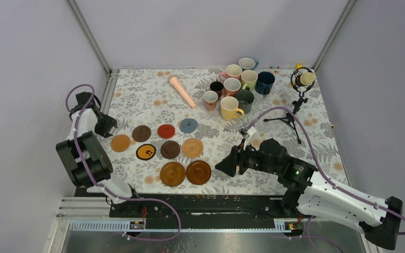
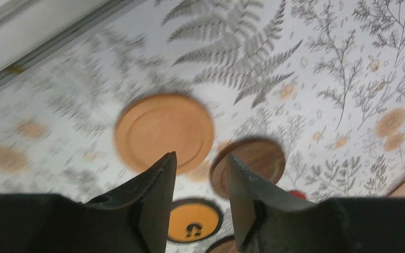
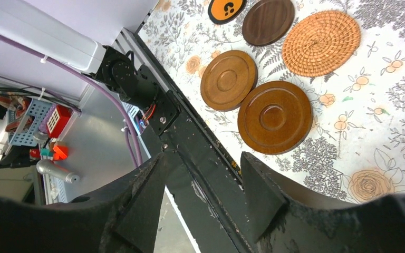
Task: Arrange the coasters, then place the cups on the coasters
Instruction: Move the coaster to the center of the board.
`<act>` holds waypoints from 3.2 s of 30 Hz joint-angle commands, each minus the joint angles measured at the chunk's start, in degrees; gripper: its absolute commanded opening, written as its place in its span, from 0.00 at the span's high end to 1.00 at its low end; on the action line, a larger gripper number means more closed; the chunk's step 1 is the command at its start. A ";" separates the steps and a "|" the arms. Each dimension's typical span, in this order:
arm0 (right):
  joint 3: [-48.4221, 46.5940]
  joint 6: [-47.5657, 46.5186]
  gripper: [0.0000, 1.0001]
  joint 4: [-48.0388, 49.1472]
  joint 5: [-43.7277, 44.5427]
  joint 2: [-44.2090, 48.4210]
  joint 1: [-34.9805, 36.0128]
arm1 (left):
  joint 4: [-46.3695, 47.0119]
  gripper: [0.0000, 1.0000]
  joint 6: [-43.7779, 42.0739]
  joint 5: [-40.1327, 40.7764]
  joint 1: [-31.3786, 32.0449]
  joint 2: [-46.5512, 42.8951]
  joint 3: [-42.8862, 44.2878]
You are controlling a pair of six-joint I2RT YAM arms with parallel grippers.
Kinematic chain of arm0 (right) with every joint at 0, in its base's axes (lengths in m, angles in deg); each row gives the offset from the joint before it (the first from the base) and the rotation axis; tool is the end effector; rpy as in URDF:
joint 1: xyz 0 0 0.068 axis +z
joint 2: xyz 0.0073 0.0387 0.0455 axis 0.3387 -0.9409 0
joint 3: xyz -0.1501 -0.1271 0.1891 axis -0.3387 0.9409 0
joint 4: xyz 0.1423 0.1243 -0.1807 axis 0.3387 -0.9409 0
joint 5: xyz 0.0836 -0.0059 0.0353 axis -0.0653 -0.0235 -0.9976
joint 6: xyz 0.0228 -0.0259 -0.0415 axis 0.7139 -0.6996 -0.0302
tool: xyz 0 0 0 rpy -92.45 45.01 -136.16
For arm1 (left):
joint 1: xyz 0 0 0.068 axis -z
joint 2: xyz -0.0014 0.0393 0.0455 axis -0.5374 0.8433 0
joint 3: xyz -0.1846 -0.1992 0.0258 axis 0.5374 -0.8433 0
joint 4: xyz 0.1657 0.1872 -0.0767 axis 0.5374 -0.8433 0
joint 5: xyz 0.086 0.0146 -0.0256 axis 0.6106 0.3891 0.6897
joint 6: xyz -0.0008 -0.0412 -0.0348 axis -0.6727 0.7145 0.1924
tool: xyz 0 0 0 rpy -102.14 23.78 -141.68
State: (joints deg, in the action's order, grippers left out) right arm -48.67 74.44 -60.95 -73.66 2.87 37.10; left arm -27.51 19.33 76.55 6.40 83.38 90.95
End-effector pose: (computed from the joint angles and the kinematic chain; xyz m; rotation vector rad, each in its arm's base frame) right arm 0.0953 0.1571 0.2933 -0.5378 1.9169 1.2259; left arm 0.2757 0.1365 0.2328 -1.4903 2.2842 -0.0213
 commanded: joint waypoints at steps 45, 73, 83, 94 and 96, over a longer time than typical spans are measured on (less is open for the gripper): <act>2.47 -4.42 0.37 -4.32 7.26 11.05 -0.30 | 3.57 0.68 -3.76 -3.03 -0.57 2.85 0.80; 2.89 -3.88 0.36 -3.02 9.15 10.18 -0.26 | -3.80 0.67 -7.38 -5.52 0.00 9.14 -5.50; 2.76 -4.14 0.36 -2.99 9.12 10.78 -0.25 | -6.12 0.69 -5.58 -4.98 0.00 -0.89 -12.69; 2.97 -4.80 0.36 -3.99 9.21 12.90 -0.28 | -3.53 0.47 -1.03 10.68 -1.41 -7.34 -13.28; 3.10 -5.03 0.36 -4.36 9.23 13.56 -0.28 | -3.23 0.44 -2.19 11.63 -1.60 -4.93 -12.04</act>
State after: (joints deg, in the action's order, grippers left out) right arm -45.81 70.33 -66.46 -66.12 15.02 37.04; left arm -32.97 17.08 81.95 5.33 76.80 77.72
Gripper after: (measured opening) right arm 0.640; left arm 0.535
